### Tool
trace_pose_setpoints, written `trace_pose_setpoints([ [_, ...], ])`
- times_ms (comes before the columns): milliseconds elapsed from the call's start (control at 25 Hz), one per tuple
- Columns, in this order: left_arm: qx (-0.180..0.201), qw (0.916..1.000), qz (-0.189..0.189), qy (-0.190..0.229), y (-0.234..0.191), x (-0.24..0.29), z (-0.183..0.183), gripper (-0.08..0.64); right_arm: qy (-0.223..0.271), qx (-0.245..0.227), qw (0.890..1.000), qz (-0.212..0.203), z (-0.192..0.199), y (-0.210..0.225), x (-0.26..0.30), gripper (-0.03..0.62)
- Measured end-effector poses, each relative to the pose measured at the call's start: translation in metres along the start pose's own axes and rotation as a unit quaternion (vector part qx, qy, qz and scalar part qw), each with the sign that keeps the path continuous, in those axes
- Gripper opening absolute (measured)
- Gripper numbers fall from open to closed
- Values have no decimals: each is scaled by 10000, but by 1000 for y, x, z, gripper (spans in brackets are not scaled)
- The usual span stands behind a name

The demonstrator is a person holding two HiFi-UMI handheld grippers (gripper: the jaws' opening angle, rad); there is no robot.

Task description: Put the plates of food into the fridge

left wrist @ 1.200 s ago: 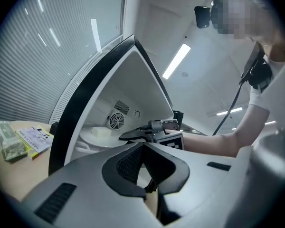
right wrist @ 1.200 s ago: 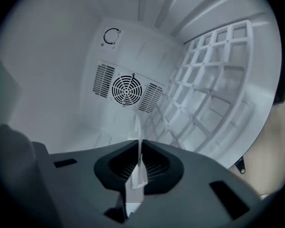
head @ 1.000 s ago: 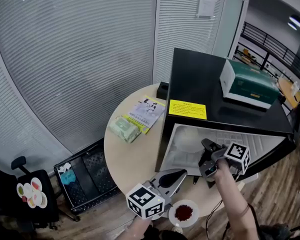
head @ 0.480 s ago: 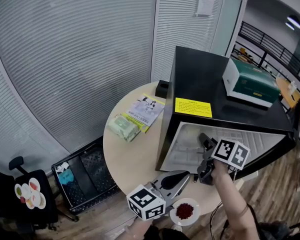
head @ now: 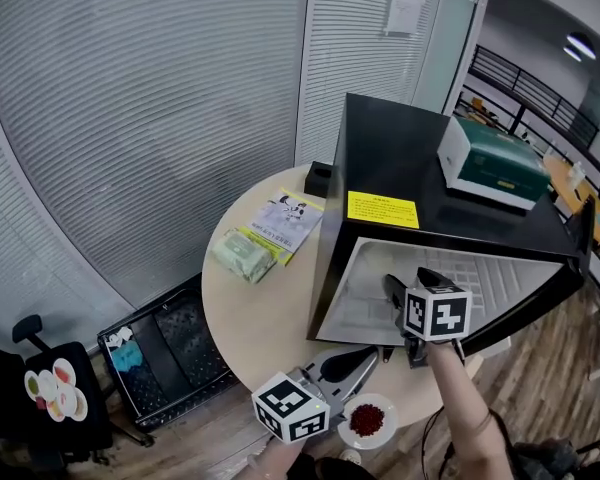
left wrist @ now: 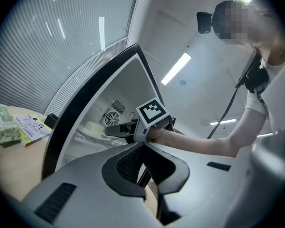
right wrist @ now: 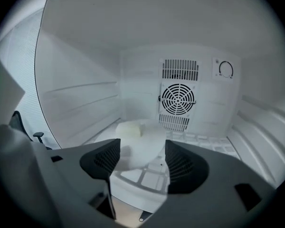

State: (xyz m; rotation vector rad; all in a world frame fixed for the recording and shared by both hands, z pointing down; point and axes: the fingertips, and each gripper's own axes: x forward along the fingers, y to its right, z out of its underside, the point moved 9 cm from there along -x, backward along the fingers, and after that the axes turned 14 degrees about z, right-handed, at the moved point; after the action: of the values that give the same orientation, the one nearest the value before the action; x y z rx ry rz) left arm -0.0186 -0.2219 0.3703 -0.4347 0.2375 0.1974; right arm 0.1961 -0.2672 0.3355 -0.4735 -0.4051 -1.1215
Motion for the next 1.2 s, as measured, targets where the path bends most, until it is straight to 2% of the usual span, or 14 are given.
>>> trace_pose_setpoints([
  [160, 20, 10000, 22, -4, 4, 0, 0, 5, 185, 51, 9998, 9, -4, 4, -3, 322],
  [320, 63, 10000, 14, -39, 8, 1, 0, 5, 595, 263, 9975, 274, -5, 12, -18, 324],
  [360, 81, 9999, 6, -60, 9, 1, 0, 5, 702, 480, 9961, 232, -3, 15, -25, 324],
  [440, 104, 9999, -20, -112, 11, 2, 1, 5, 798, 1091, 9907, -134, 5, 20, -38, 322],
  [520, 120, 9998, -35, -164, 13, 4, 3, 5, 792, 1759, 9797, -538, 15, 25, -49, 321],
  [560, 130, 9997, -35, -188, 13, 5, 4, 5, 797, 2098, 9723, -646, 20, 28, -55, 281],
  [640, 145, 9996, -30, -238, 15, 8, 6, 4, 898, 2783, 9528, -821, 31, 34, -68, 5],
  [760, 270, 9988, -30, -399, 23, 10, 11, 5, 1149, 3622, 9155, -1318, 52, 39, -91, 5],
  [880, 545, 9969, -64, -560, 34, 14, 17, 5, 1329, 4722, 8457, -2101, 82, 36, -110, 5],
  [920, 641, 9961, -81, -597, 39, 14, 19, 5, 1304, 4928, 8317, -2198, 94, 36, -116, 5],
  [960, 748, 9951, -93, -646, 45, 15, 22, 5, 1262, 5056, 8242, -2218, 108, 37, -122, 5],
  [1080, 1018, 9913, -78, -827, 65, 15, 33, 5, 1231, 5190, 8175, -2171, 144, 36, -146, 5],
  [1120, 1024, 9911, -67, -844, 70, 14, 38, 5, 1214, 5289, 8107, -2196, 156, 35, -153, 5],
  [1200, 912, 9926, -75, -805, 79, 8, 47, 5, 1139, 5616, 7871, -2283, 183, 31, -165, 5],
])
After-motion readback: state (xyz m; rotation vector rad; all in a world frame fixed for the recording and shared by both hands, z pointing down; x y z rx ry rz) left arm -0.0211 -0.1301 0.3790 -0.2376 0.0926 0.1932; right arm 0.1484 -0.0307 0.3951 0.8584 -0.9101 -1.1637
